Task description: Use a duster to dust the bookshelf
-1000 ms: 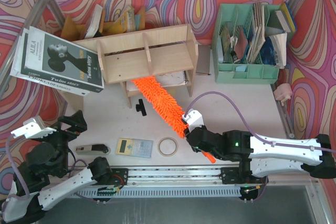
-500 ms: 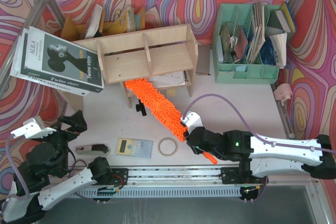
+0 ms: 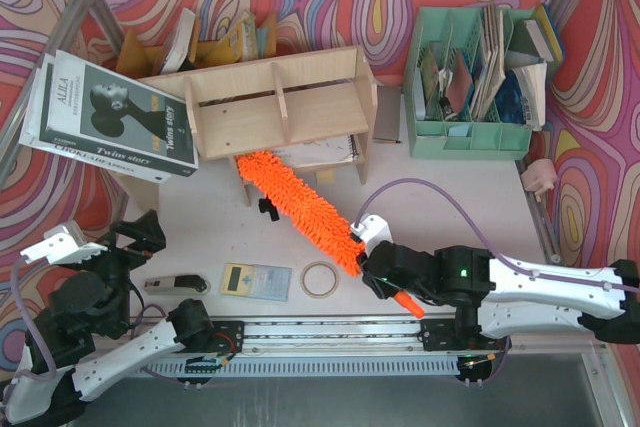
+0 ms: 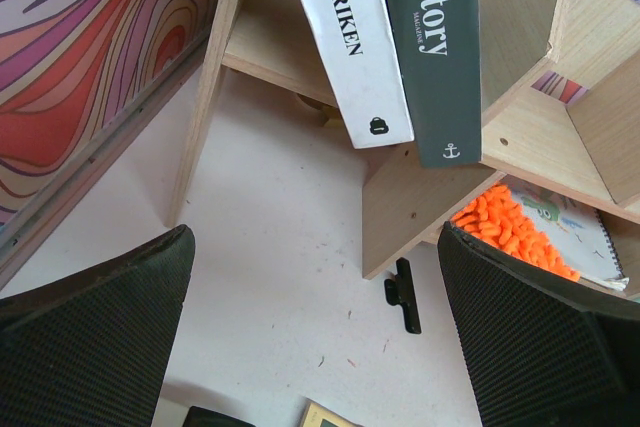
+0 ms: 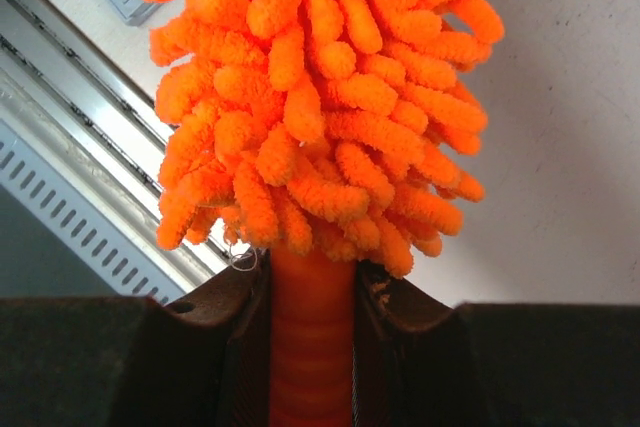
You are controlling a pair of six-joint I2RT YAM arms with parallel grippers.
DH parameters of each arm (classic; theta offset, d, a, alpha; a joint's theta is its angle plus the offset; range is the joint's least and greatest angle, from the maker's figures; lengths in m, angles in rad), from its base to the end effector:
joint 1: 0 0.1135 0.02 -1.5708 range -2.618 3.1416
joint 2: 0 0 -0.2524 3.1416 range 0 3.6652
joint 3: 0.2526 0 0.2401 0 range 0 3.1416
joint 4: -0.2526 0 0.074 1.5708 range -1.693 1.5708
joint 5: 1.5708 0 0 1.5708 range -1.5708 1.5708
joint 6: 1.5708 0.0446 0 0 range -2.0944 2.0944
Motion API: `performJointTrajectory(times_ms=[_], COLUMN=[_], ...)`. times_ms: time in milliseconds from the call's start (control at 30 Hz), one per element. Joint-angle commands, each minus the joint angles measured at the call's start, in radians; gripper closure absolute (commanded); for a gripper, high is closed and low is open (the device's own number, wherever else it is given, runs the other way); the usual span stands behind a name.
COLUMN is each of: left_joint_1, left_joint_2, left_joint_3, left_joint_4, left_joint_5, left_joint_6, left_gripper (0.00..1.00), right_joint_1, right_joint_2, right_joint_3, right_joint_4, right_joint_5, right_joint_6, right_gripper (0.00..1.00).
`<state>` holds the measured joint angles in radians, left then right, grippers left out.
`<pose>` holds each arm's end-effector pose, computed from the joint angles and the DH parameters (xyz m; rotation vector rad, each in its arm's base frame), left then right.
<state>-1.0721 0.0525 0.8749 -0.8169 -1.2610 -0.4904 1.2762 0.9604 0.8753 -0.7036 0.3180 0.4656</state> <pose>0.0228 0.0469 0.3384 -0.5283 1.4829 -0.2409 0.0697 0.1817 0.2778 -0.7870 2.2299 0.5004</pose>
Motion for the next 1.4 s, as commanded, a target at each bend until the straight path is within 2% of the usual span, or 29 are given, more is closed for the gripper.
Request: performJointTrajectory(times_ms=[0, 267, 367, 500, 700, 933, 1233, 1367], left_joint_1=[-0.004, -0.003, -0.004, -0.003, -0.003, -0.003, -0.003, -0.003], left_joint_2=[-0.014, -0.007, -0.005, -0.004, 0.001, -0.003, -0.005, -0.007], left_joint_3=[-0.007, -0.011, -0.011, -0.011, -0.011, -0.008, -0.007, -0.007], left_joint_4=[-0.001, 0.010, 0.012, 0.012, 0.010, 0.003, 0.000, -0.001], left_joint_5=[-0.003, -0.005, -0.006, -0.008, -0.009, -0.011, -0.010, -0.008], left_joint_6=[-0.001, 0.010, 0.012, 0.013, 0.013, 0.007, 0.003, 0.001], left_gripper=[0.01, 0.02, 0.02, 0.02, 0.01, 0.01, 0.01, 0.01], right_joint_1=[0.008, 0.008, 0.009, 0.008, 0.009, 0.008, 0.009, 0.009], right_joint_2=[-0.067, -0.128, -0.123, -0.145, -0.184, -0.236, -0.222, -0.227], right_joint_3=[0.064, 0.228, 0.275, 0.287, 0.279, 0.281, 0.189, 0.167], right_joint_4=[-0.063, -0.315, -0.423, -0.487, -0.491, -0.458, -0.404, -0.397], right_joint_5=[-0.031, 0.024, 0.014, -0.047, -0.153, -0.190, -0.275, -0.256], right_joint_6=[0.003, 0.060, 0.088, 0.098, 0.051, 0.027, 0.042, 0.053], right_gripper=[1.00, 1.00, 1.00, 1.00, 1.00, 1.00, 1.00, 1.00])
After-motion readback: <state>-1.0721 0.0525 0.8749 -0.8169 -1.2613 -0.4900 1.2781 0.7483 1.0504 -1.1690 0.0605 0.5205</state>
